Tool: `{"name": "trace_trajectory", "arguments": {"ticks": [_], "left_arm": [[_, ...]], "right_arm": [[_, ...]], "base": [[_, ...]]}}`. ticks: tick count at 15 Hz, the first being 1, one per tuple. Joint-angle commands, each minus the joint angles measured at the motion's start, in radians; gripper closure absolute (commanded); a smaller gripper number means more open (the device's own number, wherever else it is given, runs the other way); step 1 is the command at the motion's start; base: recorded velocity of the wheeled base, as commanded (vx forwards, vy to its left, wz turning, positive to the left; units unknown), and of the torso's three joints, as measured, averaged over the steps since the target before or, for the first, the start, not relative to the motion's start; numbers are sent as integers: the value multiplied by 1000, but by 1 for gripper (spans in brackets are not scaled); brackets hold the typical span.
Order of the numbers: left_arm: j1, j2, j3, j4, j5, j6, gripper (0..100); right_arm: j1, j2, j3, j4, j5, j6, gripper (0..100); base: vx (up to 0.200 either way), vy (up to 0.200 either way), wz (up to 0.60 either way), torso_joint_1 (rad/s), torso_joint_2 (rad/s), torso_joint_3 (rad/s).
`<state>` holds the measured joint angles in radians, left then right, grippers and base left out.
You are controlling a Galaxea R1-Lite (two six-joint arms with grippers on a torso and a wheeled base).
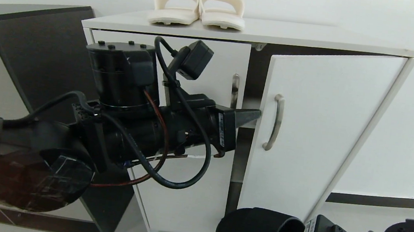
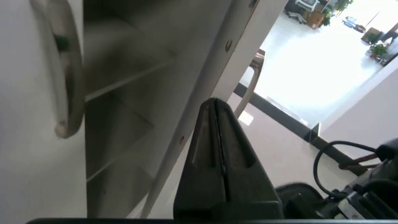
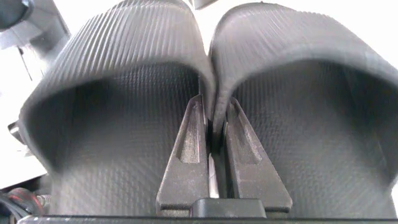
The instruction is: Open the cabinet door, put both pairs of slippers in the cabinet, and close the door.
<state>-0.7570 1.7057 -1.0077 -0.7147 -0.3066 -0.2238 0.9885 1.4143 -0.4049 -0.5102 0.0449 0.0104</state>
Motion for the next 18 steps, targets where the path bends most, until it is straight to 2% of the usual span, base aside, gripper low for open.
{"name": "trace_trajectory", "arguments": {"ticks": [1,4,6,7,10,13,16,18], "left_arm": [[-1,48,-19,0,-2,0,100],[8,34,-3,-5,0,-8,100],[8,31,4,-29,1,-11,100],[8,26,18,-45,4,-11,100],[8,3,60,-60,37,-9,100],[8,-60,133,-75,38,-11,100],[10,-117,161,-78,41,-9,100],[48,-110,149,-78,38,-11,100]], "right_arm": [[9,11,-2,-2,1,0,100],[22,-11,31,-2,10,-4,100],[35,-43,55,-4,64,-12,100],[36,-81,75,-2,122,-38,100],[36,-80,81,-2,128,-41,100],[36,-77,83,-2,128,-43,100],[38,-75,87,-2,133,-43,100],[38,-67,86,-4,133,-43,100]], "base": [[0,0,0,0,0,0],[0,0,0,0,0,0],[0,0,0,0,0,0],[0,0,0,0,0,0],[0,0,0,0,0,0],[0,0,0,0,0,0],[0,0,0,0,0,0],[0,0,0,0,0,0]]}}
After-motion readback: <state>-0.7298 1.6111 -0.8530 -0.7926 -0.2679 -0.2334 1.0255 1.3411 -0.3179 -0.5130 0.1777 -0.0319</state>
